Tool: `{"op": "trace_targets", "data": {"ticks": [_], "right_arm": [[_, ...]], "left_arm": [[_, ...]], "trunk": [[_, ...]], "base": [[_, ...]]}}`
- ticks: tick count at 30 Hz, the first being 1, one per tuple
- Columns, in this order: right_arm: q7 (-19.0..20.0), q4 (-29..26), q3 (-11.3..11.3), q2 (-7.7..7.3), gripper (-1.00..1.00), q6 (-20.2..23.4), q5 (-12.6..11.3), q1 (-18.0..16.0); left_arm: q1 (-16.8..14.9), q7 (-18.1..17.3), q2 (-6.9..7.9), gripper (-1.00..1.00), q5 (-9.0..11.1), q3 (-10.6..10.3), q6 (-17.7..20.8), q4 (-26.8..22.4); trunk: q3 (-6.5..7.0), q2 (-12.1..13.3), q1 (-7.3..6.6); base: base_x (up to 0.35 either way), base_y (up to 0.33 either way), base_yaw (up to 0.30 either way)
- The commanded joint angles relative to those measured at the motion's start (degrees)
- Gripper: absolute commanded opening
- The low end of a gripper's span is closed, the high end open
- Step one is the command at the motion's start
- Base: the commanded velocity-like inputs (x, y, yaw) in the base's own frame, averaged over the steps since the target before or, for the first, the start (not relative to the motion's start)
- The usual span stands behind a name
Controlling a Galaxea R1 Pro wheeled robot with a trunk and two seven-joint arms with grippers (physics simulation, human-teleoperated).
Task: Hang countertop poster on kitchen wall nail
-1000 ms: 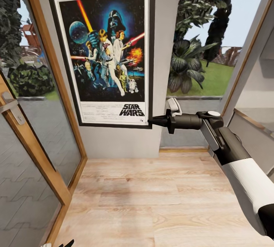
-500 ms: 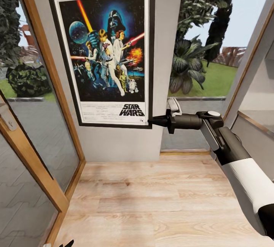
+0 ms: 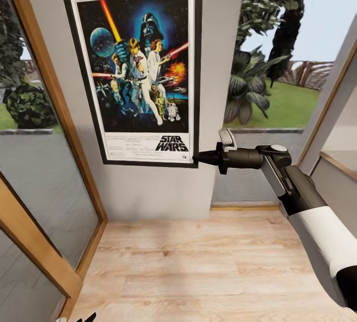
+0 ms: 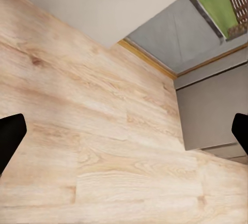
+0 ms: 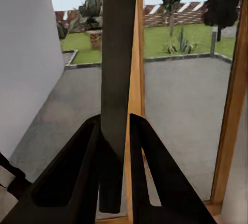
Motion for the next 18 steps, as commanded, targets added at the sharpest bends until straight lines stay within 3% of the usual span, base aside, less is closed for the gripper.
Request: {"op": "trace_targets", "data": {"ticks": [1,18], "right_arm": [[0.03,0.02,0.14,-0.06,-1.00,0.73,-0.55,-0.07],[0.03,0.02,0.10,-0.06,-1.00,0.73,-0.60,-0.07]], "left_arm": [[-0.04,-0.08,0.02,1.00,0.40,-0.48,-0.33,-0.02],[-0.04,-0.08,0.02,1.00,0.40,-0.48,-0.33,0.00]], "trunk": [[-0.11,-0.10,0.06],[-0.11,-0.10,0.06]], "base": [[0.335,0.000,0.000],[0.336,0.000,0.000]]}}
